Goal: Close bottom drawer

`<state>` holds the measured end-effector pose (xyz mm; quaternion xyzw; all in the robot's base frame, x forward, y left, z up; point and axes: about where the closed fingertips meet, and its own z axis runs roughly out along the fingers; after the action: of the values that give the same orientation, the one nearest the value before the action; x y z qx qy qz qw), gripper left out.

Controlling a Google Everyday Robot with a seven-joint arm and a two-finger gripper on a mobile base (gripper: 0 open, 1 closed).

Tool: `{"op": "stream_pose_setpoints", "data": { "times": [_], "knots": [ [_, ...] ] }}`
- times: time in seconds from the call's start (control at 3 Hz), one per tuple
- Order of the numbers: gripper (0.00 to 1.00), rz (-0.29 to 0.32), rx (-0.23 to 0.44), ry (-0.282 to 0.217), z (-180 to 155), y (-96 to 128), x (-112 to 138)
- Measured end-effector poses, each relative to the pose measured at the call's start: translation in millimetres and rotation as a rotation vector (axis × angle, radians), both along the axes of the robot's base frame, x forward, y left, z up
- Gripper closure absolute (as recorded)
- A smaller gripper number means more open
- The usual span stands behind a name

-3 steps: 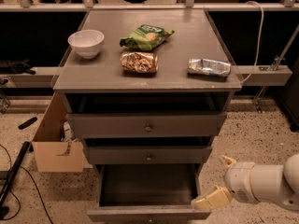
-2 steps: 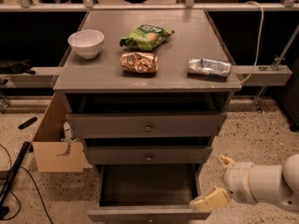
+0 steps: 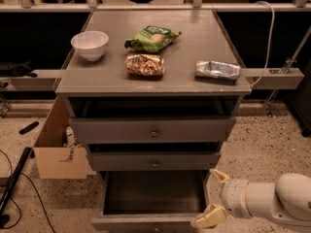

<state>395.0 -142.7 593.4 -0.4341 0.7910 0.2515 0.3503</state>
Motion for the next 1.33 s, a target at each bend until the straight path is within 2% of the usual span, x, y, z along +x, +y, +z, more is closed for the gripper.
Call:
{"op": "stream_pose_setpoints", "data": {
  "times": [0.33,0.67,1.0,1.33],
  "knots": [
    [0.00,0.022,0.018,0.016,-38,-8,2],
    [0.00,-0.001,0.014,0.058,-62,-29,-3],
    [0.00,-0.010,0.000,0.070,-79,-48,-8],
    [0.00,-0.007,0.009,0.096,-102,-49,-5]
  ]
}}
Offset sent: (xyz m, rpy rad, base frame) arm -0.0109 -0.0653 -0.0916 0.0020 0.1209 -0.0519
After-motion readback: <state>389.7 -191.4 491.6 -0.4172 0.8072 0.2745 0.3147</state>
